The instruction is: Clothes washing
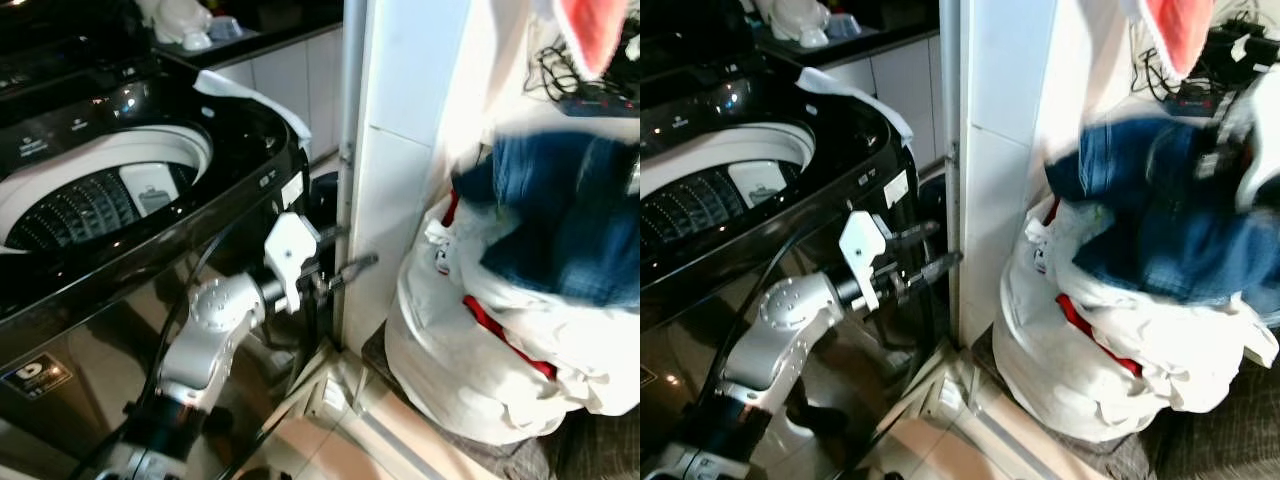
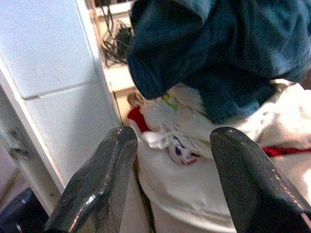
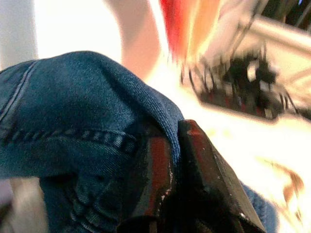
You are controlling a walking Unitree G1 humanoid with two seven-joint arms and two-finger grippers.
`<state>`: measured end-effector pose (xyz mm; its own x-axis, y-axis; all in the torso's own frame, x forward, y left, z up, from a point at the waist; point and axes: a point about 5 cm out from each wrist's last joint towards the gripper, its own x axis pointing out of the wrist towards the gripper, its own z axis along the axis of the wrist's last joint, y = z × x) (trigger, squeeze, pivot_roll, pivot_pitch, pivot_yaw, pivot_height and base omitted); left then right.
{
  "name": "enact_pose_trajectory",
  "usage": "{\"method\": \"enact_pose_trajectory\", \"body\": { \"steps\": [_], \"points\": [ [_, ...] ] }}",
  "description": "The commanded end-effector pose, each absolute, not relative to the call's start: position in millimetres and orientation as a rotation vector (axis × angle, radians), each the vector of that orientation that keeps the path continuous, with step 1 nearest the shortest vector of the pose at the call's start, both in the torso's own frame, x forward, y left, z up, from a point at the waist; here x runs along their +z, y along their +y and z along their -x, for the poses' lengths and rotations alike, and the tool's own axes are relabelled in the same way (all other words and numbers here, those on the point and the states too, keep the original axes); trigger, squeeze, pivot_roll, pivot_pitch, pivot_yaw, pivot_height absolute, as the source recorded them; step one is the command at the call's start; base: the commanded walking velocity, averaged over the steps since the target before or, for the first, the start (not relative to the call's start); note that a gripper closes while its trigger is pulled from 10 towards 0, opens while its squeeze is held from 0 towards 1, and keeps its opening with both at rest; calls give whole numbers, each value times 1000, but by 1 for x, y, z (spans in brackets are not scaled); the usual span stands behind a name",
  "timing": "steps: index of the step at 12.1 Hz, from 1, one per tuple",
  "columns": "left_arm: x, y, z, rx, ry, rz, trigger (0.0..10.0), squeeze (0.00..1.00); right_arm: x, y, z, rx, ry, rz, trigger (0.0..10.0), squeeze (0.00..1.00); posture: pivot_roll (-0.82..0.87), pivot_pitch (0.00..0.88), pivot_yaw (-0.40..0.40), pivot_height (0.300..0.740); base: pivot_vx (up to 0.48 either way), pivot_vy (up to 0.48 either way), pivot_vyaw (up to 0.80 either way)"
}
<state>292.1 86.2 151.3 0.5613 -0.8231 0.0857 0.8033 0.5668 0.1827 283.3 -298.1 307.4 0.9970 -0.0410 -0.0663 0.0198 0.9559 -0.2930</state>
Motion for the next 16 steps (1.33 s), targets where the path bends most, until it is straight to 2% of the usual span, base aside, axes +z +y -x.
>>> {"method": "enact_pose_trajectory", "body": {
  "steps": [1, 2, 3, 4, 6, 7, 9, 10, 11, 12, 13, 15, 16],
  "points": [
    [168, 93, -301, -886, -242, -155, 10000, 0, 324, -290, -281, 25, -24, 262, 0, 0, -18, 0, 54, 740, 0, 0, 0],
    [200, 100, -314, -758, -367, -127, 10000, 0, 341, -271, -285, 158, -141, 196, 0, 0, -22, 0, 56, 740, 0, 0, 0],
    [215, 101, -318, -726, -428, -126, 10000, 0, 344, -260, -286, 220, -168, 183, 0, 0, -22, 0, 56, 740, 0, 0, 0],
    [257, 99, -318, -739, -587, -25, 10000, 1000, 343, -231, -291, 353, -198, 167, 0, 0, -19, 0, 53, 740, 0, 0, 0],
    [298, 95, -312, -763, -721, 55, 10000, 1000, 325, -200, -300, 482, -173, 145, 0, 0, -12, 0, 48, 740, 0, 0, 0],
    [304, 94, -311, -773, -733, 79, 10000, 1000, 321, -188, -300, 543, -176, 145, 0, 0, -8, 0, 47, 740, 0, 0, 0],
    [288, 79, -305, -943, -608, 35, 10000, 1000, 316, -153, -294, 739, -212, 96, 0, 0, 0, 0, 45, 740, 0, 0, 0],
    [269, 74, -304, -961, -521, -17, 10000, 1000, 317, -142, -291, 796, -235, 34, 0, 0, 0, 0, 46, 740, 0, 0, 0],
    [260, 75, -310, -902, -482, -72, 10000, 1000, 319, -137, -288, 837, -254, -19, 0, 0, 1, 0, 45, 740, 0, 0, 0],
    [255, 78, -313, -890, -454, -84, 10000, 63, 321, -135, -284, 879, -267, -53, 0, 0, 2, 0, 44, 740, 0, 0, 0],
    [253, 79, -312, -909, -446, -78, 10000, 0, 321, -133, -280, 913, -270, -70, 0, 0, 2, 0, 44, 740, 0, 0, 0],
    [250, 77, -309, -930, -428, -97, 10000, 0, 320, -130, -277, 933, -267, -75, 0, 0, 2, 0, 44, 740, 0, 0, 0],
    [248, 76, -310, -918, -417, -110, 8706, 0, 319, -129, -276, 939, -267, -80, 0, 0, 0, 0, 46, 740, 0, 0, 0]
  ]
}}
